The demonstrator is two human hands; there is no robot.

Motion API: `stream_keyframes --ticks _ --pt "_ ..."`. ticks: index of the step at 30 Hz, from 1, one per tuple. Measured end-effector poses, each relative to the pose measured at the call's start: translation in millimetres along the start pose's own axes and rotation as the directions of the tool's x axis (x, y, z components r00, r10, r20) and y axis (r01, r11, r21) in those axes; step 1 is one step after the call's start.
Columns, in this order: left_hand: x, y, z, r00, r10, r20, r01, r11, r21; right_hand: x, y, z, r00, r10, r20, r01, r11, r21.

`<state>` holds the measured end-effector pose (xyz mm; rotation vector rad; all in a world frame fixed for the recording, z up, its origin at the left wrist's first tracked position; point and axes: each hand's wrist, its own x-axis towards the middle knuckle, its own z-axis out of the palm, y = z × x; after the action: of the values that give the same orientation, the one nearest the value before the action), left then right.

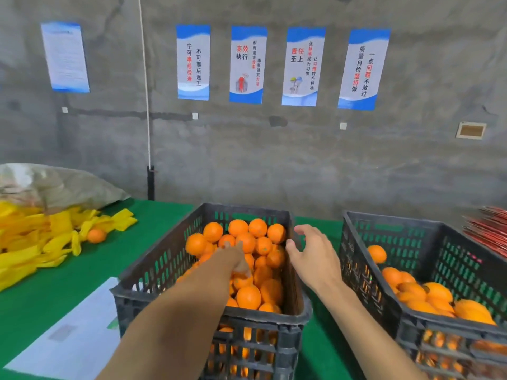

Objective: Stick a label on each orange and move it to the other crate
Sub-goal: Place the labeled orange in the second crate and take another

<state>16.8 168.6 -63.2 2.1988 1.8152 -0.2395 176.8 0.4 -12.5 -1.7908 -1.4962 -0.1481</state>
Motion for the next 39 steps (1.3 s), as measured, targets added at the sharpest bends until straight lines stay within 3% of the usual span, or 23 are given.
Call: stream_keyframes --ticks 4,9,17,20,22,26,30,36,39 --pt "18.4 5.0 0.6 0.99 0.042 -0.137 -0.044 0.999 -0.007 5.2 -10.7 15.1 0.998 0.0 0.058 -0.002 0.999 0.044" --pt "48.2 11.5 1.3 0.965 0.133 -0.225 -0.139 0.99 -0.015 8.1 -14.0 29.5 0.99 -0.031 0.134 0.035 0.999 -0.025" --pt "59.5 32.2 -8.4 0.93 0.063 -0.362 -0.033 0.996 0.087 9.6 -10.9 34.4 0.983 -0.089 0.16 0.109 0.987 -0.115" --pt "41.5 42.3 -19.5 0.891 0.131 -0.436 -0.08 0.988 0.133 8.7 -13.1 30.9 0.986 -0.078 0.148 0.092 0.992 -0.092" --pt "19.1 51.8 -32.8 0.859 0.192 -0.474 -0.142 0.98 0.139 8.0 -14.9 27.9 0.99 -0.055 0.13 0.062 0.997 -0.048" --pt "-44.5 69.5 -52.4 0.782 0.189 -0.594 -0.263 0.964 -0.039 3.8 -19.1 17.5 0.999 -0.004 0.049 0.002 0.999 0.04" --pt "-113.1 78.7 -40.9 0.676 0.184 -0.714 -0.397 0.907 -0.142 -21.3 -19.3 -3.7 0.992 0.059 -0.116 -0.026 0.964 0.265" --pt "-203.2 96.4 -11.3 0.562 0.147 -0.814 -0.658 0.676 -0.332 -87.2 -12.8 -59.8 0.936 0.132 -0.328 0.085 0.817 0.57" --pt "-245.7 110.3 17.2 0.5 0.134 -0.856 -0.738 0.583 -0.34 -120.6 -2.0 -88.0 0.899 0.211 -0.384 0.126 0.714 0.688"
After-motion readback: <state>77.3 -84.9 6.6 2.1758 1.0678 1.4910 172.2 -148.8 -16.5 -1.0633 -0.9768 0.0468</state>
